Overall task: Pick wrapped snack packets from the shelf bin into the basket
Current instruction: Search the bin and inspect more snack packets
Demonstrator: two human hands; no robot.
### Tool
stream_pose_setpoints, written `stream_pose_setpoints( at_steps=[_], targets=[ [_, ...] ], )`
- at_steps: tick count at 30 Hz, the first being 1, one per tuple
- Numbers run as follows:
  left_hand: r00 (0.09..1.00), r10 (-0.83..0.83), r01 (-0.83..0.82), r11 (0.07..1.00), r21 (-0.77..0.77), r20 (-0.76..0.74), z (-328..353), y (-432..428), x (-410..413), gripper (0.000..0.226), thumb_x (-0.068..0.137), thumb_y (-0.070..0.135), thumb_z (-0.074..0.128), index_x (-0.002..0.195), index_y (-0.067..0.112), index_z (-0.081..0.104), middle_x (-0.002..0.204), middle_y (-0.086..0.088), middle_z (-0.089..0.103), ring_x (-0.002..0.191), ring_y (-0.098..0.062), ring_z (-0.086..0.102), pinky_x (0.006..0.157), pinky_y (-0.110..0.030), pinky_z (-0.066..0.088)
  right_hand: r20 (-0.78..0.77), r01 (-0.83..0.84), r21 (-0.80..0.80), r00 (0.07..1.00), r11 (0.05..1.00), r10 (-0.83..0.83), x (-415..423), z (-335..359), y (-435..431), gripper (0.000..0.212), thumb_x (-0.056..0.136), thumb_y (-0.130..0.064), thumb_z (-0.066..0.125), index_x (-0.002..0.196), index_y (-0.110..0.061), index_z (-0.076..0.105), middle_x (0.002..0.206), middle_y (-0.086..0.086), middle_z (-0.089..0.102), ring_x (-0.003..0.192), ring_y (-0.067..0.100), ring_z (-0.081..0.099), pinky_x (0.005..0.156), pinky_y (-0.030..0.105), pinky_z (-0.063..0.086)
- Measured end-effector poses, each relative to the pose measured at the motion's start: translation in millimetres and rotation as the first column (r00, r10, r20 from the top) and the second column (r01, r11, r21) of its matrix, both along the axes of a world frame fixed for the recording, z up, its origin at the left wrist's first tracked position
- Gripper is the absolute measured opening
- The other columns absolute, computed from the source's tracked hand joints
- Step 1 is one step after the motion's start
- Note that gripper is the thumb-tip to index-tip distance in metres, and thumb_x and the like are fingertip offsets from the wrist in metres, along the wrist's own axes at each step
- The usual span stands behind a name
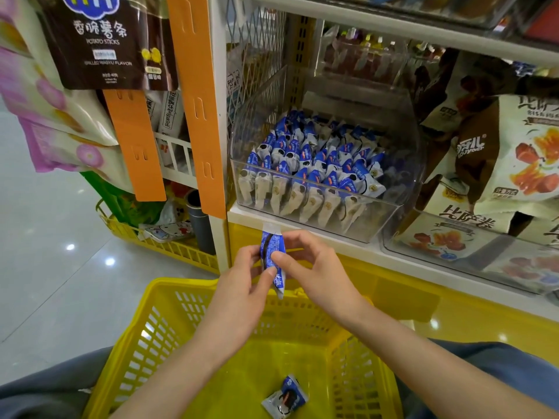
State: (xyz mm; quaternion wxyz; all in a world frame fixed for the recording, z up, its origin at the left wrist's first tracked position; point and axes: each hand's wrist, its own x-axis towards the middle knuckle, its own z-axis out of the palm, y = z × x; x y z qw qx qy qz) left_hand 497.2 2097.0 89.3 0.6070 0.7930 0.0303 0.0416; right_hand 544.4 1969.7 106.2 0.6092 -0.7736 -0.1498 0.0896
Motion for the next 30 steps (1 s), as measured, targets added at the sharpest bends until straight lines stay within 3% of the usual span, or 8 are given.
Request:
stream_pose_setpoints(
  at_steps=[3,8,14,18,21,24,26,30],
  targets=[
    [1.000,0.008,-0.008,1.000,0.022,0.010,3,2,2,0.026,0.091,0.018,0.053,0.108,0.036,0.045,0.114,0.016,0.058,0.108,0.006,0.055,0.089,-0.014,0.045,0.023,0.021,-0.016,1.000,1.000,-0.021,0,-1,0,0.022,0.085,-0.019,0.064,0.107,-0.017,0.063,0.100,-0.007,0.068,0.093,0.010,0.063,0.081,0.028,0.054],
    [0.999,0.034,-0.034,0.999,0.025,-0.014,9,4,3,0.018,0.087,0.030,0.058,0.105,0.033,0.054,0.098,0.017,0.065,0.089,0.011,0.058,0.069,0.000,0.041,0.013,0.008,0.020,1.000,1.000,-0.008,2,0,1,0.019,0.088,-0.023,0.059,0.107,-0.021,0.062,0.105,-0.005,0.067,0.099,0.006,0.062,0.090,0.027,0.050],
    [0.999,0.010,-0.007,0.998,0.060,-0.047,15,5,5,0.022,0.091,0.023,0.054,0.113,0.023,0.058,0.105,0.007,0.067,0.098,-0.004,0.062,0.088,-0.028,0.050,0.004,-0.012,0.003,1.000,1.000,0.012,3,0,1,0.017,0.088,-0.023,0.060,0.105,-0.026,0.060,0.104,-0.007,0.066,0.099,0.007,0.062,0.092,0.037,0.050],
    [1.000,0.002,-0.001,0.985,0.173,-0.005,18,9,4,0.017,0.094,0.017,0.048,0.105,0.023,0.060,0.088,0.012,0.068,0.080,0.000,0.064,0.075,-0.022,0.051,0.023,-0.020,0.019,1.000,1.000,0.020,3,2,2,0.016,0.088,-0.019,0.059,0.099,-0.030,0.058,0.101,-0.008,0.065,0.098,0.010,0.062,0.090,0.037,0.051],
    [0.999,0.027,-0.037,0.964,0.265,0.044,17,12,3,0.015,0.092,0.010,0.046,0.095,0.012,0.061,0.074,-0.005,0.066,0.065,-0.021,0.057,0.058,-0.027,0.043,-0.002,-0.031,0.074,1.000,0.997,0.031,0,2,4,0.016,0.088,-0.014,0.060,0.097,-0.028,0.058,0.101,-0.004,0.066,0.094,0.016,0.064,0.079,0.030,0.054],
    [0.999,0.037,-0.040,0.969,0.245,0.018,18,14,2,0.016,0.091,0.005,0.044,0.090,0.008,0.060,0.077,-0.016,0.065,0.075,-0.036,0.060,0.068,-0.043,0.049,-0.010,-0.042,0.085,0.999,0.995,0.042,-5,1,3,0.016,0.087,-0.015,0.062,0.099,-0.025,0.057,0.102,-0.005,0.066,0.092,0.014,0.065,0.075,0.022,0.053],
    [0.999,0.031,-0.027,0.977,0.210,-0.014,19,16,-1,0.018,0.092,0.007,0.044,0.090,0.012,0.061,0.079,-0.015,0.067,0.079,-0.034,0.063,0.074,-0.049,0.051,-0.016,-0.056,0.076,0.998,0.996,0.057,-8,0,2,0.018,0.084,-0.017,0.066,0.095,-0.027,0.057,0.098,-0.011,0.066,0.086,0.004,0.064,0.071,0.017,0.051],
    [1.000,0.004,-0.001,0.960,0.279,-0.010,18,20,-8,0.021,0.096,0.016,0.043,0.085,0.018,0.060,0.074,-0.005,0.066,0.070,-0.018,0.064,0.065,-0.031,0.051,-0.019,-0.108,0.032,0.994,0.994,0.109,-13,-1,-1,0.022,0.080,-0.015,0.071,0.089,-0.029,0.056,0.093,-0.013,0.064,0.080,-0.002,0.061,0.070,0.017,0.051]
  ],
)
